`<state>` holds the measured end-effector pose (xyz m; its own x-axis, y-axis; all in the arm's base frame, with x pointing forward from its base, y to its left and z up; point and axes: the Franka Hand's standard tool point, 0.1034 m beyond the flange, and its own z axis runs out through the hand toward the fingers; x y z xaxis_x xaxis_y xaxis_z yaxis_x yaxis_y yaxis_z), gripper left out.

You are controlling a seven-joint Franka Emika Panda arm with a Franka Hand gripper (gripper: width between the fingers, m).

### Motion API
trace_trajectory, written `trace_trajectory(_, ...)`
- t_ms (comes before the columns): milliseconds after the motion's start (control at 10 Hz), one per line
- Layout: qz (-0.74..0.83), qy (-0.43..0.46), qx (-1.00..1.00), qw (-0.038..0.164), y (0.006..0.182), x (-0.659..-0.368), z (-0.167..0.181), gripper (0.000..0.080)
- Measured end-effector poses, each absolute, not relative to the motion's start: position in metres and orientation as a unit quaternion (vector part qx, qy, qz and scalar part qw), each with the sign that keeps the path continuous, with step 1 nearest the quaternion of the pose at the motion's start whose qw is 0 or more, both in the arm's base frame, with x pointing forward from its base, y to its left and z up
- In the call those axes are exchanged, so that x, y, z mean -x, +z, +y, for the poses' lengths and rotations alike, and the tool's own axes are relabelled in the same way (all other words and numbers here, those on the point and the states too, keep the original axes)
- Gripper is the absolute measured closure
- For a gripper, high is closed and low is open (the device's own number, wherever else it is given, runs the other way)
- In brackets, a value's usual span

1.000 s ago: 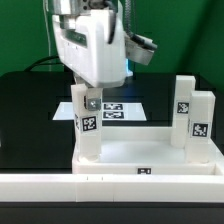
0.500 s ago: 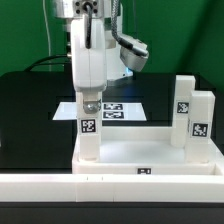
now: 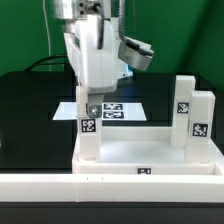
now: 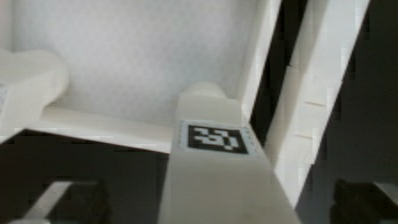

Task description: Assemble desk

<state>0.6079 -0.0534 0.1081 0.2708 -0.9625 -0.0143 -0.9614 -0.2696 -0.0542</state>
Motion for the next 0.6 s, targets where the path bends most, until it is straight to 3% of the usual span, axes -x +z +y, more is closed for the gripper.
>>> trace_trajectory(400, 0.475, -0.014, 0.880, 0.023, 0.1080, -0.6078, -0.0537, 0.0150)
trace_trajectory(600, 0.374, -0.012, 0.927, 0.011, 0.1103, -0.6092, -0.0546, 0.0150)
